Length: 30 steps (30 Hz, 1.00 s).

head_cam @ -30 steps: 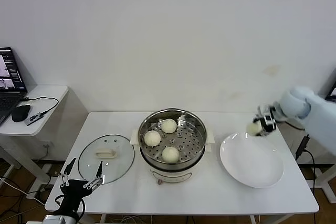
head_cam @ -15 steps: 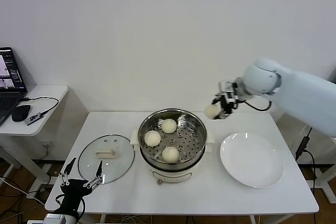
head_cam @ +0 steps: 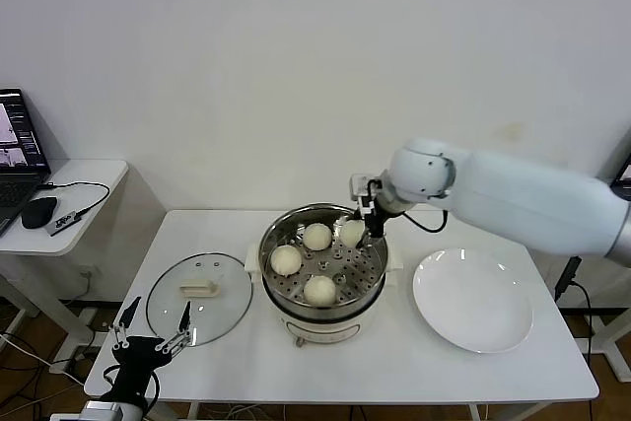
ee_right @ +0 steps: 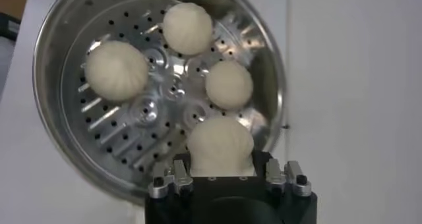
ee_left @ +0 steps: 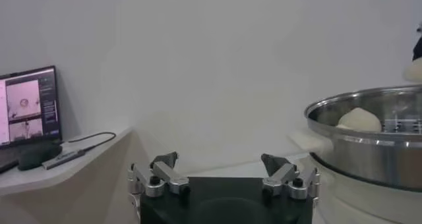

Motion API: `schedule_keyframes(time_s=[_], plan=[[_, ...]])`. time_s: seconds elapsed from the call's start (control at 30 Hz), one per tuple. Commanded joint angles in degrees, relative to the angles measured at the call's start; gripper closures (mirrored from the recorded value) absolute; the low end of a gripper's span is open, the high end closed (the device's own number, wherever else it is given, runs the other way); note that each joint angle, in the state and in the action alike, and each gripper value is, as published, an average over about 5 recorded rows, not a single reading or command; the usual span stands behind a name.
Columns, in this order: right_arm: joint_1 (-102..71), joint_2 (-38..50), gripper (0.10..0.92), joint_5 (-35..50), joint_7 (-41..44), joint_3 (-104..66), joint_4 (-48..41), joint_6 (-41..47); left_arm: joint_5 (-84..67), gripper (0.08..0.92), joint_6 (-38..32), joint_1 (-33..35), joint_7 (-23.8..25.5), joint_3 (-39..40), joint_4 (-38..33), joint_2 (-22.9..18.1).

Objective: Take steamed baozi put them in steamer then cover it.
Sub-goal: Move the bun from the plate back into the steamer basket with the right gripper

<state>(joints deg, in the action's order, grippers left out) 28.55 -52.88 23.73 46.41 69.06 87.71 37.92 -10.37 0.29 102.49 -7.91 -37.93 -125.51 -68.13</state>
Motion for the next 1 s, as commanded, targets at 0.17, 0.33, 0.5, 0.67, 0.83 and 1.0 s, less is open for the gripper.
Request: schedule_keyframes(time_s=[0.17,0.33,0.5,0.67,0.83,1.0], plan=[[-3.9,-4.4,0.44,0.8,-2.5,1.7,-2.0,3.7,-0.1,0.177,0.0,-0.2,0.0,-0.1,0.3,0.1],[-4.7,-4.2,0.44,-0.1,-2.5,1.7,-2.3,3.7,-0.1,0.177,-0.1,-0.4,0.0,0.0,0.4,0.0],[-5.6,-4.5,0.44,-1.0,-2.7,1.2,-3.0,3.7,-0.1,0.177,-0.1,-0.4,0.0,0.0,0.5,0.1],[-5.7,-4.7,0.44,-1.1,-2.7,0.7,-3.0,3.7,-0.1,0.177,-0.1,-0.4,0.0,-0.1,0.5,0.0],[-5.2,-4.3,0.438,-1.5,-1.9,0.6,-2.7,3.8,0.0,0.177,-0.1,-0.4,0.0,0.0,0.5,-0.1],[-4.4,-3.2,0.339,-1.7,-1.3,-0.3,-1.6,3.8,0.0,0.177,-0.1,-0.3,0.0,0.1,0.5,-0.2]])
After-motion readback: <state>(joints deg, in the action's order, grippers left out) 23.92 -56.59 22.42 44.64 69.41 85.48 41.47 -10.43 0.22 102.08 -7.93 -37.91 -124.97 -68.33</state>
